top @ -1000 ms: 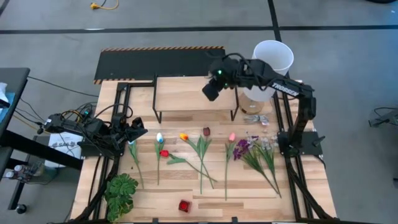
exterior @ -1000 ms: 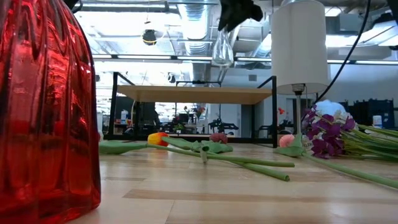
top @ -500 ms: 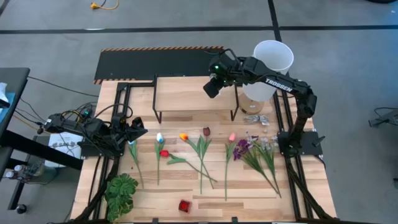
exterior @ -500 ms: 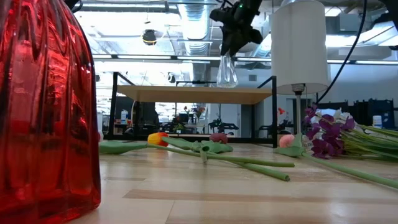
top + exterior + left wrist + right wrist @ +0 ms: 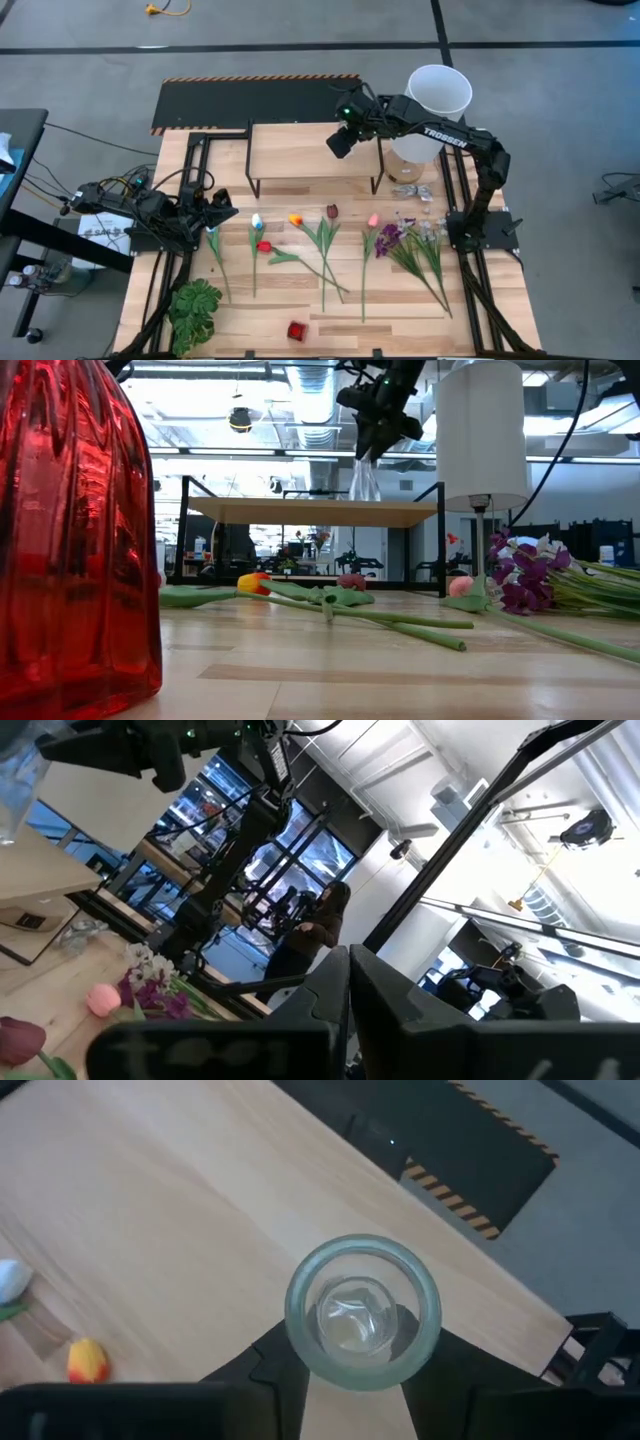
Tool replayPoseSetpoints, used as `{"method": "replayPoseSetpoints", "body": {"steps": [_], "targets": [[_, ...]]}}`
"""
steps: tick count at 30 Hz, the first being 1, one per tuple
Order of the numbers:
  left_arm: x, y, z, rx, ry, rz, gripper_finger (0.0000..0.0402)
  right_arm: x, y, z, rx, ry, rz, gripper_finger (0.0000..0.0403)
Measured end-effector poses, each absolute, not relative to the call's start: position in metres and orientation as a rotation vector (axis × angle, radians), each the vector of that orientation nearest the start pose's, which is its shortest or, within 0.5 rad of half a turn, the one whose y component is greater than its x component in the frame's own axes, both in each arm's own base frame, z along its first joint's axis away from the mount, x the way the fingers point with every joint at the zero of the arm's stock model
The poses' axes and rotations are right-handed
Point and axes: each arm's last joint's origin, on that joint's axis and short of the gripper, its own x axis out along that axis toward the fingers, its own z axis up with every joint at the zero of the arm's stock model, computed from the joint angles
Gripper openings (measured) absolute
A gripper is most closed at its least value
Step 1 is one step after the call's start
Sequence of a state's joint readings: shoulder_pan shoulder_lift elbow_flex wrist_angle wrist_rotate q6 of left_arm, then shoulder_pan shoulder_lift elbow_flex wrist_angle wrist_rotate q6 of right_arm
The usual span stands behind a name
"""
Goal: Pick and place flowers into a vace then onto a shelf
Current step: Put the transparent vase on the shelf, then put the purple flowers into the transparent vase on the shelf
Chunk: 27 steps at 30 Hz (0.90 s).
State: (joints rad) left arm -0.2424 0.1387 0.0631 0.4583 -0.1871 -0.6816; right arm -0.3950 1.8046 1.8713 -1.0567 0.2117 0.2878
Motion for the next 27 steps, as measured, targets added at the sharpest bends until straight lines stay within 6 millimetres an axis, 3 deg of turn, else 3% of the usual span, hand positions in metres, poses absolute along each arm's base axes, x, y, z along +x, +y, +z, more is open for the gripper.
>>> {"method": "replayPoseSetpoints", "body": {"steps": [14,23,27], "targets": [[0.095,-0.018,0.217,-0.757,-0.342,-0.183,0.0000,0.339,-0.147,0.358,0.348,0.935,-0.700,0.0207],[0.095,-0.019,0.217,-0.740,-0.337,-0.204,0.0000,0.313,-0.131,0.381,0.389,0.921,-0.740,0.0228],[0.095,-0.019,0.218,-0.736,-0.334,-0.216,0.0000,0.302,-0.112,0.389,0.423,0.955,-0.738,0.0227]]}}
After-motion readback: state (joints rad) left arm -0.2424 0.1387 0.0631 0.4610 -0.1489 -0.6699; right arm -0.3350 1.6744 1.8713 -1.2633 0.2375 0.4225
